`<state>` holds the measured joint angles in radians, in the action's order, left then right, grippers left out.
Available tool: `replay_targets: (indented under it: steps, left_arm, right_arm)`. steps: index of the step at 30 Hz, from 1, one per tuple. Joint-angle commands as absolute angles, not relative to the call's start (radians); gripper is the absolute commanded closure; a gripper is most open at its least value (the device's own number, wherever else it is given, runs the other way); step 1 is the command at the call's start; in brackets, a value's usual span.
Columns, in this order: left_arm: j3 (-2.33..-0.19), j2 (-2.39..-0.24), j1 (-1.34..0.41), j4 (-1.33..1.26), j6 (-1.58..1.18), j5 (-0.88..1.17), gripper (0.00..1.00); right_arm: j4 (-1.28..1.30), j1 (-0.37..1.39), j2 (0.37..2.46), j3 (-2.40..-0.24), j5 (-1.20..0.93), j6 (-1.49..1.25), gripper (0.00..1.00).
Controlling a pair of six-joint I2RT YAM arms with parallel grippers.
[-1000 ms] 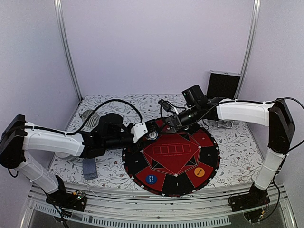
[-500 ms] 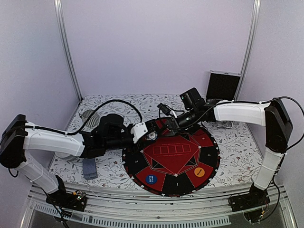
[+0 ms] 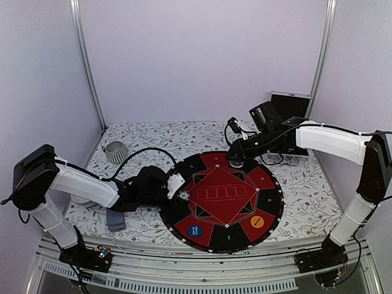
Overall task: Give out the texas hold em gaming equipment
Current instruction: Place the poker chips pile at the small blind area.
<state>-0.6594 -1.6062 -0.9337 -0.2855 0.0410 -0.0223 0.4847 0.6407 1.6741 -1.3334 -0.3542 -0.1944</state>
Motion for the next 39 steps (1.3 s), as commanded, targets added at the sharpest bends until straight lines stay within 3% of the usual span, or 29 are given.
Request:
replay_targets:
  steps: [1, 24, 27, 33, 39]
  left_arm:
    - [-0.651, -1.644, -0.921, -0.297, -0.05, -0.064, 1.0]
    - [-0.601, -1.646, -0.918, -0.214, -0.082, -0.009, 1.0]
    - [-0.605, -1.651, -0.917, -0.199, -0.077, -0.016, 0.91]
    - [-0.612, -1.652, -0.917, -0.176, -0.073, -0.027, 0.61]
    - [-0.609, -1.633, -0.917, -0.156, -0.077, -0.019, 0.41]
  right_arm:
    - [0.511, 0.645, 1.646, -1.323, -0.254, -0.163, 0.74]
    - [0.504, 0.645, 1.621, -1.303, -0.226, -0.158, 0.7]
    - [0.503, 0.644, 1.625, -1.304, -0.23, -0.156, 0.7]
    - [0.503, 0.644, 1.622, -1.307, -0.233, -0.154, 0.68]
    - [0.503, 0.645, 1.616, -1.304, -0.233, -0.153, 0.66]
